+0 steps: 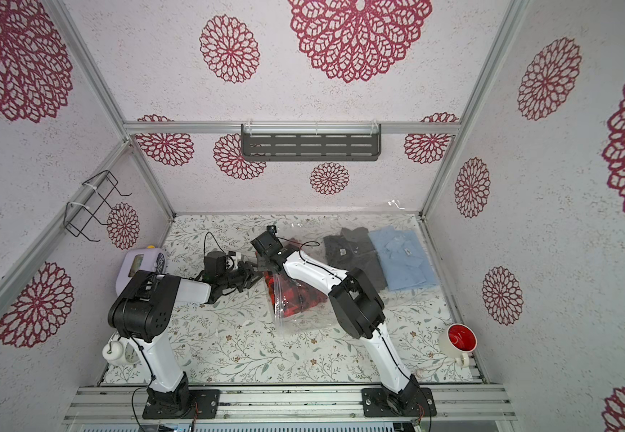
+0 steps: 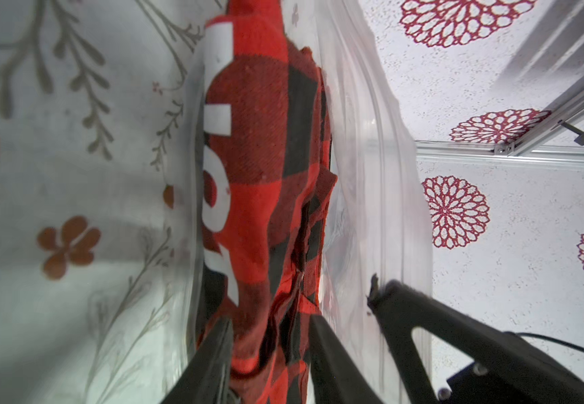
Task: Place the folded shirt into the vacuum bag
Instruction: Place the shirt in the vacuum bag.
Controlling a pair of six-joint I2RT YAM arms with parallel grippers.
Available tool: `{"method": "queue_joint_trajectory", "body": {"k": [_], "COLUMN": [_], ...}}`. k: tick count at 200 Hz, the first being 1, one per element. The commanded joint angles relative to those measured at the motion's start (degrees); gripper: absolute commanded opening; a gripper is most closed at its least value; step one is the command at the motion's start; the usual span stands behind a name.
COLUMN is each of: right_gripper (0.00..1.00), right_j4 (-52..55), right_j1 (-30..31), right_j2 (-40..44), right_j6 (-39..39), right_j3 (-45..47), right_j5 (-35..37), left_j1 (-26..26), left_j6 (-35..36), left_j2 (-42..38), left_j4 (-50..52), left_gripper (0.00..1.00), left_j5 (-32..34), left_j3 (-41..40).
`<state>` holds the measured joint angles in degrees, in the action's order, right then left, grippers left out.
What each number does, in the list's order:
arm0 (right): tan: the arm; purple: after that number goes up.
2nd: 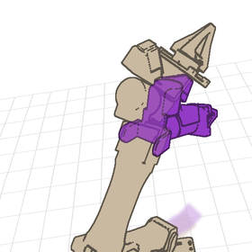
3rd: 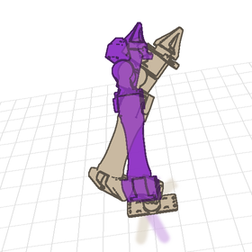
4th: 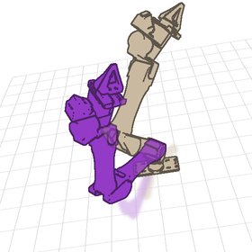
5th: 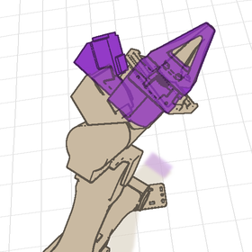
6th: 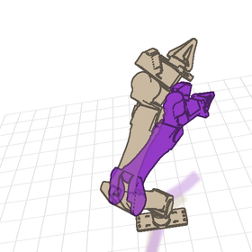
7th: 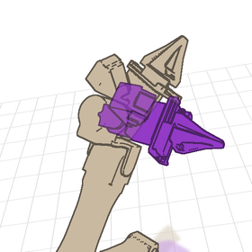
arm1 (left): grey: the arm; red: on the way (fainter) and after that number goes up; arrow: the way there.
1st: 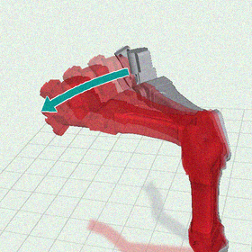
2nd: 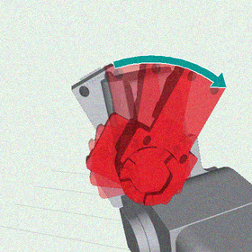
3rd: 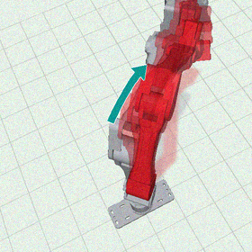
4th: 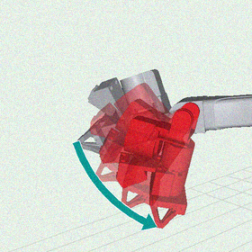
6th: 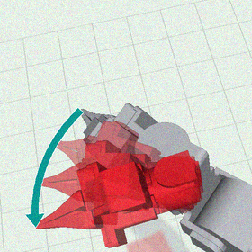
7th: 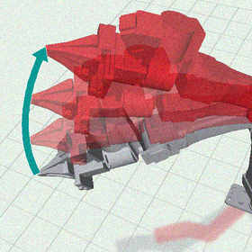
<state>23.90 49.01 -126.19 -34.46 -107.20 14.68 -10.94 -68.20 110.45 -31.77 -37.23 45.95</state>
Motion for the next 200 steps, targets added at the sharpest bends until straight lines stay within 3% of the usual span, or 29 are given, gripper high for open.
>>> {"method": "queue_joint_trajectory", "body": {"k": [1, 46, 145, 166, 200], "right_gripper": [0.00, 0.00, 0.00, 0.00, 0.00], "right_j4": [-1.69, -2.27, -3.45, -3.31, -3.16], "right_j1": [-0.18, -0.15, -0.15, -0.15, -0.23], "right_j2": [4.15, 4.02, 4.99, 4.99, 5.21], "right_j6": [0.33, 0.21, 0.00, 0.00, 0.00], "right_j3": [0.66, 0.63, 1.82, 1.82, 2.24], "right_j5": [-0.95, -1.72, -2.58, -2.46, -2.03], "left_j1": [-0.20, -3.22, -6.05, -6.05, -5.38], "left_j6": [-1.58, -0.80, -3.73, -6.12, -5.40], "left_j2": [1.47, 7.02, 13.27, 13.27, 7.20], "left_j4": [-3.80, -0.14, -2.04, -6.48, -7.36], "left_gripper": [0.32, 0.23, 0.21, 0.26, 0.45], "left_j5": [-0.70, 1.04, 4.85, 4.47, 4.93], "left_j3": [2.12, 7.74, 15.11, 13.95, 6.24]}}
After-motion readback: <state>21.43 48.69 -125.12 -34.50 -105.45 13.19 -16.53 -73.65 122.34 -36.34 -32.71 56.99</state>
